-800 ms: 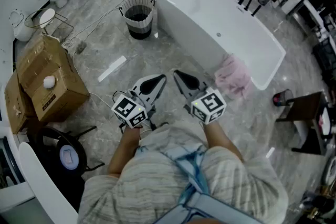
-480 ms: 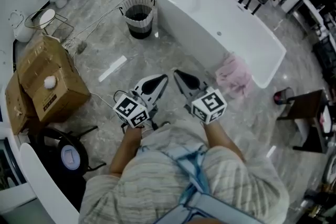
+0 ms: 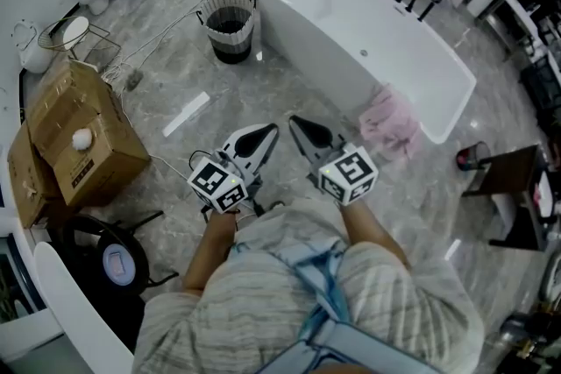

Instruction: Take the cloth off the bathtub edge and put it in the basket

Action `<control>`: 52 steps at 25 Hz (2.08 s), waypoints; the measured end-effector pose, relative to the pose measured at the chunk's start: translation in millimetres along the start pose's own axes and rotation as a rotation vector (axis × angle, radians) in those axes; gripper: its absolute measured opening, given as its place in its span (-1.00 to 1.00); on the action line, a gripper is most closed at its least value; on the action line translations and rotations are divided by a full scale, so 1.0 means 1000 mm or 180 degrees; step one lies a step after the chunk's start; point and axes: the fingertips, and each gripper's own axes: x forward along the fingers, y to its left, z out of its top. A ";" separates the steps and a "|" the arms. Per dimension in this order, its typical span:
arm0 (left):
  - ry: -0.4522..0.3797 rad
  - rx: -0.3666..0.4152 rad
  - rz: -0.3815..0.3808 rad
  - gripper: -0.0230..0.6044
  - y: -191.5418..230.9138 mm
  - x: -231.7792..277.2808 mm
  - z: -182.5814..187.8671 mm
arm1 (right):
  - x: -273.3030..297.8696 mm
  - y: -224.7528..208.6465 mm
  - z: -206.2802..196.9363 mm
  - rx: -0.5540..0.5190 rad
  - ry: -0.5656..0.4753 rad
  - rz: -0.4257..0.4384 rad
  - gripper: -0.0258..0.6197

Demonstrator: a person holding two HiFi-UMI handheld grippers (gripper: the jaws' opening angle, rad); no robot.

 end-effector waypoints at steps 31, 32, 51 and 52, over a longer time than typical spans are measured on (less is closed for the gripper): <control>0.0045 -0.0120 0.0022 -0.92 0.057 0.170 -0.016 | 0.010 -0.178 -0.004 0.0131 0.0014 0.0293 -0.92; 0.0036 -0.0123 0.0013 -0.92 0.058 0.186 -0.016 | 0.008 -0.191 -0.001 0.0106 0.0012 0.0311 -0.92; 0.0358 0.0141 -0.0368 -0.92 0.043 0.441 -0.041 | -0.058 -0.417 0.023 -0.0298 0.0257 0.0225 -0.91; 0.0386 0.0173 -0.0383 -0.92 0.042 0.450 -0.044 | -0.063 -0.425 0.022 -0.0324 0.0268 0.0241 -0.91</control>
